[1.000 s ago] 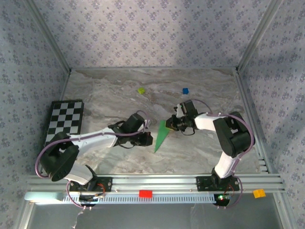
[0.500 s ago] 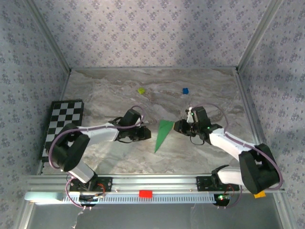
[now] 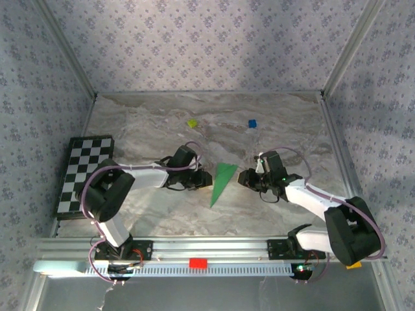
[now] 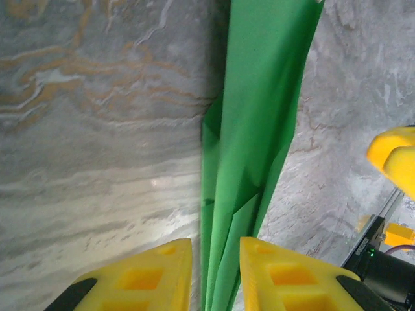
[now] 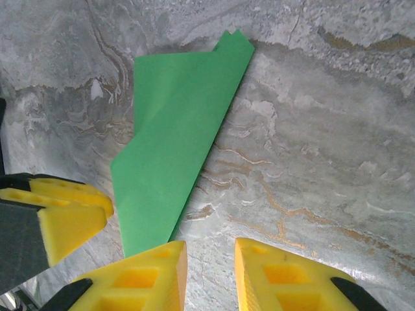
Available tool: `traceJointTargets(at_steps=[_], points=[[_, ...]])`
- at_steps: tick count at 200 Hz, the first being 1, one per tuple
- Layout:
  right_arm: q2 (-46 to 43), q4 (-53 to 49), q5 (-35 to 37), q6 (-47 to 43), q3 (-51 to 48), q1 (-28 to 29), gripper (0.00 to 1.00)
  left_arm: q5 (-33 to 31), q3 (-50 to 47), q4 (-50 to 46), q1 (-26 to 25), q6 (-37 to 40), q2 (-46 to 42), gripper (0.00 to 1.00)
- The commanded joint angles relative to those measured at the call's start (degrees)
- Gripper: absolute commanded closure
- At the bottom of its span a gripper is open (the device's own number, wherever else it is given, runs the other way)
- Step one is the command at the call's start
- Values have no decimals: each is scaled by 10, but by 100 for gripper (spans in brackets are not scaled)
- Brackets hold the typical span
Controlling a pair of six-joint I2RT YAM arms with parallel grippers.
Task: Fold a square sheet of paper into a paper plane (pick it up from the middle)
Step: Turn over a paper plane at the center of the table.
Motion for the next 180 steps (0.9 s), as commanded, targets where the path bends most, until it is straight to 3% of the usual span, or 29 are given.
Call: traceJointTargets(at_steps=[1, 128, 180], points=[[5, 7, -2, 8, -7, 5, 73, 24, 15, 16, 0, -6, 21, 75], [46, 33, -37, 16, -2, 19, 73, 76, 41, 51, -14, -8, 75, 71], [49, 36, -38, 17, -2, 24, 74, 83, 51, 45, -23, 1, 91, 79]])
